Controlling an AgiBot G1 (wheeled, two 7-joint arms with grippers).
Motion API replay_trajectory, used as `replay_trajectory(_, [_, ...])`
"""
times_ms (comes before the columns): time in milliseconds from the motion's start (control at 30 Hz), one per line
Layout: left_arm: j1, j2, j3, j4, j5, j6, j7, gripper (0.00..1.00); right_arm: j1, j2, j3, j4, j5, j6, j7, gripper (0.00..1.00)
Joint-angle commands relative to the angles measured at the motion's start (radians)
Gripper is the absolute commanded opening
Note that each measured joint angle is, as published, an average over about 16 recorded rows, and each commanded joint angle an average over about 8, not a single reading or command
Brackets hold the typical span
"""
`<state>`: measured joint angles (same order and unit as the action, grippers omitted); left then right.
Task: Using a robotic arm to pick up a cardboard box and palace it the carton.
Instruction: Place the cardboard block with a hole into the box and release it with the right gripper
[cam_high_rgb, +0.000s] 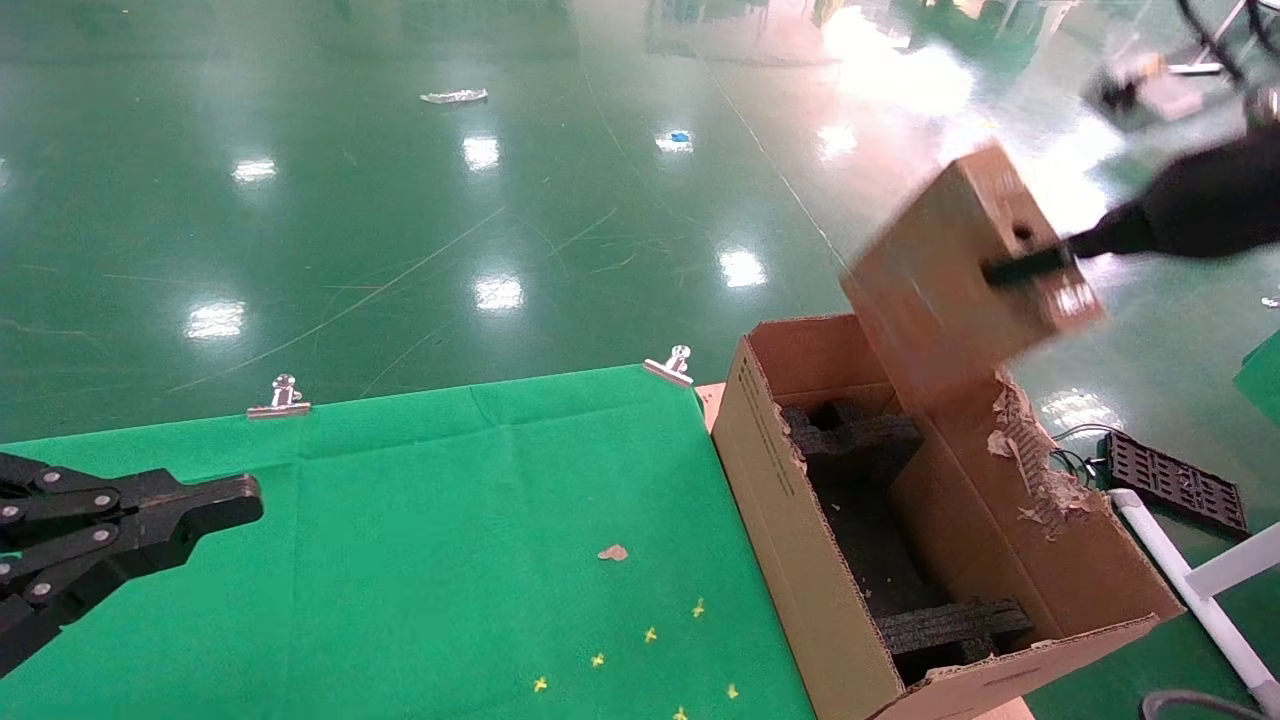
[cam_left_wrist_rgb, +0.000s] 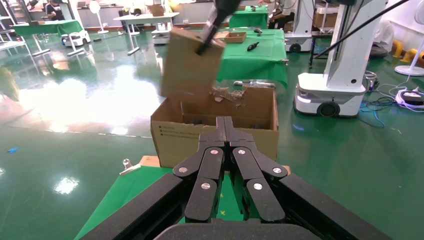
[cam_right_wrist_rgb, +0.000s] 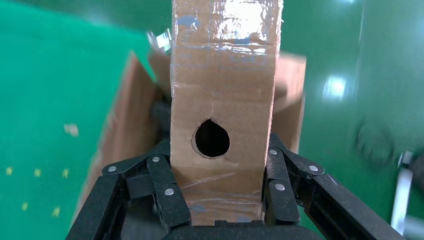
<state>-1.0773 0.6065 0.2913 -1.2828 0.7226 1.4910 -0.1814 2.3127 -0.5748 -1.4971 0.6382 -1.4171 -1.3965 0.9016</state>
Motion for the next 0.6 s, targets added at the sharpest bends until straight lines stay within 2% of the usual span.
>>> replay_trajectory(33, [0.000, 0.000, 0.000, 0.000, 0.000, 0.000, 0.000, 0.58, -0.005, 0.010, -0.014, -0.037, -0.015, -0.024, 0.007, 0.00])
replay_trajectory(100, [0.000, 0.000, 0.000, 0.000, 0.000, 0.000, 0.000, 0.83, -0.025, 0.009, -0.025, -0.069, -0.020, -0.033, 0.017, 0.00])
replay_trajectory(167, [0.000, 0.000, 0.000, 0.000, 0.000, 0.000, 0.000, 1.00, -0.049, 0.003, -0.035, -0.100, -0.025, -0.039, 0.027, 0.00])
replay_trajectory(600, [0.000, 0.000, 0.001, 0.000, -0.001, -0.001, 0.001, 1.00, -0.195, -0.086, -0.083, -0.300, -0.057, 0.005, 0.037, 0.00])
